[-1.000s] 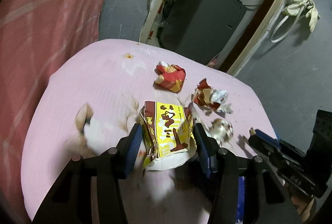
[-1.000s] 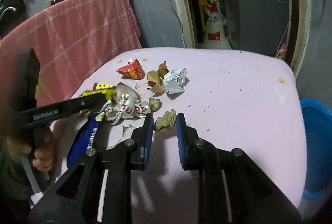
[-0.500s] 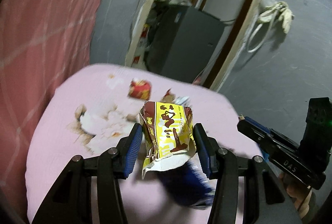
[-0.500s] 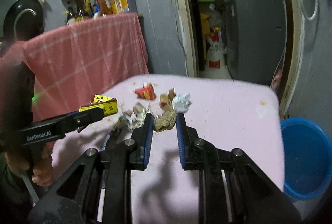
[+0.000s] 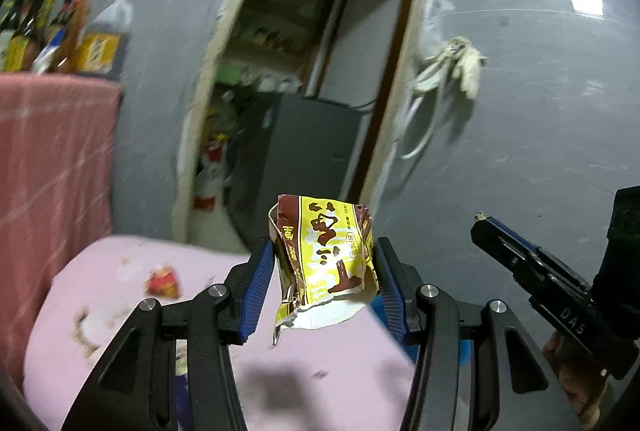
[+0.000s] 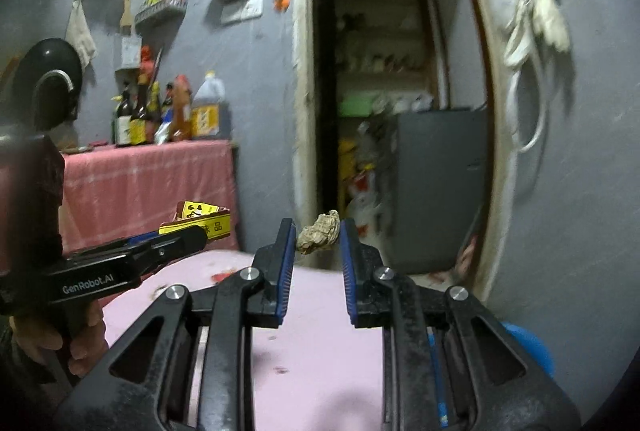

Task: Collect trash
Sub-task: 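Carry the snack box and tan scrap over the blue bucket and open both tools, then bring both tools back to the table and close the left tool on the blue chip bag, then close the right tool on the white printed wrapper and lift it while the left tool lifts the chip bag, then carry the chip bag and white wrapper over the blue bucket and open both tools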

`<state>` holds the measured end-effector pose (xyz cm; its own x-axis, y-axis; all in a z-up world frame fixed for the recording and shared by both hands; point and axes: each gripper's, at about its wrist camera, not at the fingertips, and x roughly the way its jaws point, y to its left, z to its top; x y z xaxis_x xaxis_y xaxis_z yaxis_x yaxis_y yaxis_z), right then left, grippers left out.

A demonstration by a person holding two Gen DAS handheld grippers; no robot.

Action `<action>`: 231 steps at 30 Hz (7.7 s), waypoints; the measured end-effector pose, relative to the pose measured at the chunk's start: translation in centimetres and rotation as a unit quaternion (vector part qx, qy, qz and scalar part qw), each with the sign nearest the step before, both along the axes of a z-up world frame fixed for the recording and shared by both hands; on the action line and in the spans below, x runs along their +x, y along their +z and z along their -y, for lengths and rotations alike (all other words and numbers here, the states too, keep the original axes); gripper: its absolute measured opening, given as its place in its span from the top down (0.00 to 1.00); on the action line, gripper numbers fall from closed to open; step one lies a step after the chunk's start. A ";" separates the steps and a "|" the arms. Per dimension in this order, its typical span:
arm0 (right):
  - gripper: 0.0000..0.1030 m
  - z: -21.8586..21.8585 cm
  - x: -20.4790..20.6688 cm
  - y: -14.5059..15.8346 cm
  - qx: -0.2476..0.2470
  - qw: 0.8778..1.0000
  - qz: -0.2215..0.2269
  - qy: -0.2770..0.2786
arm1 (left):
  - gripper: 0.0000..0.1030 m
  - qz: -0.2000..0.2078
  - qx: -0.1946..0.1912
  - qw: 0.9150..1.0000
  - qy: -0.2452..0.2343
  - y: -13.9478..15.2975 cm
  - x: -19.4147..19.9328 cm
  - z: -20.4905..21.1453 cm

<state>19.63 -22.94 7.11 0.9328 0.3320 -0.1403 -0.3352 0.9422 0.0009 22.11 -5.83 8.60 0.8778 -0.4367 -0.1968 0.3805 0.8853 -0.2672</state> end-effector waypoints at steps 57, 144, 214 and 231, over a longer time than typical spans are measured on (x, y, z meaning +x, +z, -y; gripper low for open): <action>0.31 18.3 2.9 -6.8 0.095 0.972 -0.120 -0.180 | 0.14 -0.177 0.050 0.980 -0.075 -6.9 11.4 16.7; 0.12 -15.0 14.1 -14.0 -0.050 0.931 -0.332 0.144 | 0.65 -0.314 -0.079 0.938 0.125 -12.2 4.6 -17.3; 0.92 14.8 1.2 -5.3 0.013 0.990 -0.047 -0.133 | 0.99 -0.097 0.025 0.988 -0.122 -4.0 8.0 17.2; 0.88 19.3 5.8 -13.4 0.089 0.965 -0.207 -0.137 | 0.98 -0.290 0.068 0.946 -0.127 -14.0 14.9 22.4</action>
<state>25.43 -42.26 -6.33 0.8656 0.1337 -0.4826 -0.0095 0.9679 0.2513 36.99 -28.24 -5.44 0.4760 -0.5548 -0.6824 0.4093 0.8265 -0.3865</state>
